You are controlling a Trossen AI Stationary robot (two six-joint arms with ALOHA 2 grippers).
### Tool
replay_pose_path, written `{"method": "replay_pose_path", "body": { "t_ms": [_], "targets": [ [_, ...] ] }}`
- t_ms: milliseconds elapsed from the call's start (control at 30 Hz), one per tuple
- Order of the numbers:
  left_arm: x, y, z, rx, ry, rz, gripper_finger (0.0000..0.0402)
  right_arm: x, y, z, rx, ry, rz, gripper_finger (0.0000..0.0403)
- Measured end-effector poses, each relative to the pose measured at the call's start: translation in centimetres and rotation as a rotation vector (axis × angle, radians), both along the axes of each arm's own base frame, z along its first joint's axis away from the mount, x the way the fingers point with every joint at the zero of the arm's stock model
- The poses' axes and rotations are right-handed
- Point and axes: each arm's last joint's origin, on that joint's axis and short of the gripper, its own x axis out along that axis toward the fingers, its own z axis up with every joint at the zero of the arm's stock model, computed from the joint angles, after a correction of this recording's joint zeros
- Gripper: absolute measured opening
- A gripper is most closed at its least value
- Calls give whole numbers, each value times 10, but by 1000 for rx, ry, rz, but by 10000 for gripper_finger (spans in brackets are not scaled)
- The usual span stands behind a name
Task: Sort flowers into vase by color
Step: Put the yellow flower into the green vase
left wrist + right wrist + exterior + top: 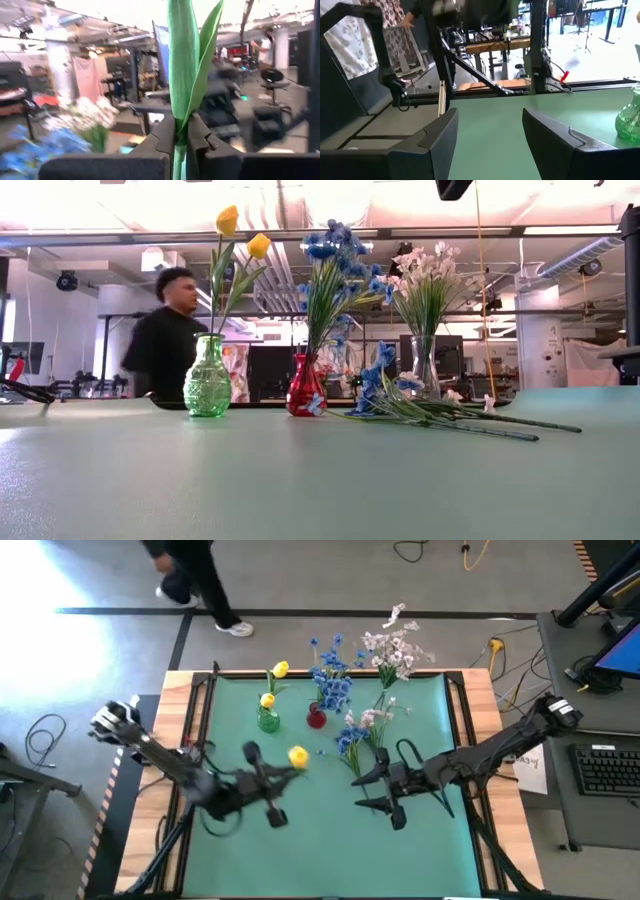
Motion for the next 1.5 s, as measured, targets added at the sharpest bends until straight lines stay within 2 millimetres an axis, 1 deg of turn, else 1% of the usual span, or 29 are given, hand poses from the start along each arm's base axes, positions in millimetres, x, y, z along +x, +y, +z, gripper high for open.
{"method": "replay_pose_path", "body": {
  "t_ms": [67,167,300,500,633,733,867,967,1067,1133,1267,1333,1500],
  "targets": [
    [-17,12,17,7,-12,36,0,2,1,-2,-2,6,0,215],
    [-41,30,37,23,4,114,0,4,2,-7,1,23,-1,216],
    [-71,51,61,33,-22,141,0,8,3,-11,-1,29,-1,217],
    [-108,76,83,26,-66,178,0,12,5,-15,-1,26,-2,215],
    [-128,91,89,-13,-54,232,0,12,5,-15,-1,24,-2,215],
    [-138,99,89,-19,-14,279,0,12,5,-15,-4,23,-2,215],
    [-145,108,89,-29,-12,310,0,12,4,-15,-15,21,-22,215],
    [-144,114,88,-23,-18,340,0,13,2,-15,-17,20,-39,215],
    [-139,121,82,1,-25,371,0,13,1,-15,-17,20,-46,215],
    [-134,127,73,7,-28,407,0,13,1,-14,-16,17,-49,215],
    [-125,143,50,24,12,526,0,14,1,-13,-6,1,-50,215],
    [-123,152,38,35,4,529,0,14,1,-13,3,4,-50,215],
    [-126,174,11,-2,-66,502,0,14,1,-13,6,6,-50,215]
  ]
}}
